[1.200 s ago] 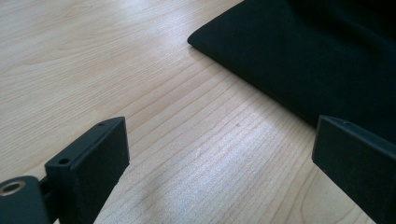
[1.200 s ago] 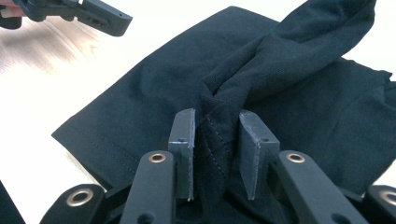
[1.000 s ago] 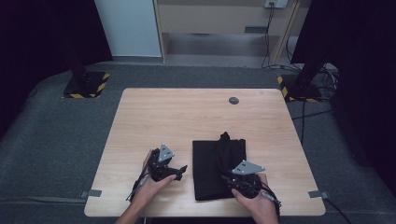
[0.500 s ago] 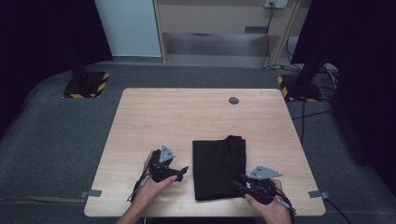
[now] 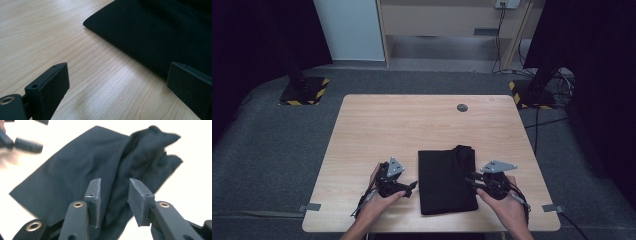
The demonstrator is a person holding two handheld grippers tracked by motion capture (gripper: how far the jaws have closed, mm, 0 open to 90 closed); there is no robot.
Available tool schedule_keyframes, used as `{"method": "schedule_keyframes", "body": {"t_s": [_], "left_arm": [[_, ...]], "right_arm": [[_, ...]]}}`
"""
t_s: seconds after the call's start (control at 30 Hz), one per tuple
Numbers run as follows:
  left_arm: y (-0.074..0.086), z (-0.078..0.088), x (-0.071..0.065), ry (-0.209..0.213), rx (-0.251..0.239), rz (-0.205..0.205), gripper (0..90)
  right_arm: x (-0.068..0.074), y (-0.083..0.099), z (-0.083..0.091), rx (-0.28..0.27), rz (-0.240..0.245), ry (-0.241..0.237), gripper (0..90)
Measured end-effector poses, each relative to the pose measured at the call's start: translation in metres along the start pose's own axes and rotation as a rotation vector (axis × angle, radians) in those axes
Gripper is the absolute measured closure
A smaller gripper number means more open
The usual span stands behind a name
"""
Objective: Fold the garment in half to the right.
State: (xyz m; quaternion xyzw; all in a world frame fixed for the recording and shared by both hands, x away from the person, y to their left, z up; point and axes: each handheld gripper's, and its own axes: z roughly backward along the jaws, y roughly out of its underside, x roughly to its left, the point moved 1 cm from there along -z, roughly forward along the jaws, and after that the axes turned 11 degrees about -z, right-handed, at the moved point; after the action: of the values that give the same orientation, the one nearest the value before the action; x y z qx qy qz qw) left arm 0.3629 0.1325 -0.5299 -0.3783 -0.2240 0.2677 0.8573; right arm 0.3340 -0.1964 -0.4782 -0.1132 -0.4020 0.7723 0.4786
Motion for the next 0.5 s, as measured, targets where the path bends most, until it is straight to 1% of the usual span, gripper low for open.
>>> {"method": "schedule_keyframes", "body": {"t_s": [0.1,0.2,0.33,0.5], "left_arm": [[0.0,0.0,0.0,0.001,0.002,-0.008,4.0],[0.0,0.001,0.002,-0.004,-0.001,-0.005,4.0],[0.0,0.003,0.004,-0.012,-0.005,0.001,4.2],[0.0,0.003,0.005,-0.013,-0.004,-0.001,4.4]], "right_arm": [[-0.001,-0.018,-0.006,0.002,0.012,0.008,65.9],[-0.001,-0.029,-0.015,0.007,0.015,0.009,66.8],[0.0,-0.037,-0.026,0.014,0.022,0.013,68.2],[0.001,-0.045,-0.04,0.03,0.013,0.012,67.6]]}}
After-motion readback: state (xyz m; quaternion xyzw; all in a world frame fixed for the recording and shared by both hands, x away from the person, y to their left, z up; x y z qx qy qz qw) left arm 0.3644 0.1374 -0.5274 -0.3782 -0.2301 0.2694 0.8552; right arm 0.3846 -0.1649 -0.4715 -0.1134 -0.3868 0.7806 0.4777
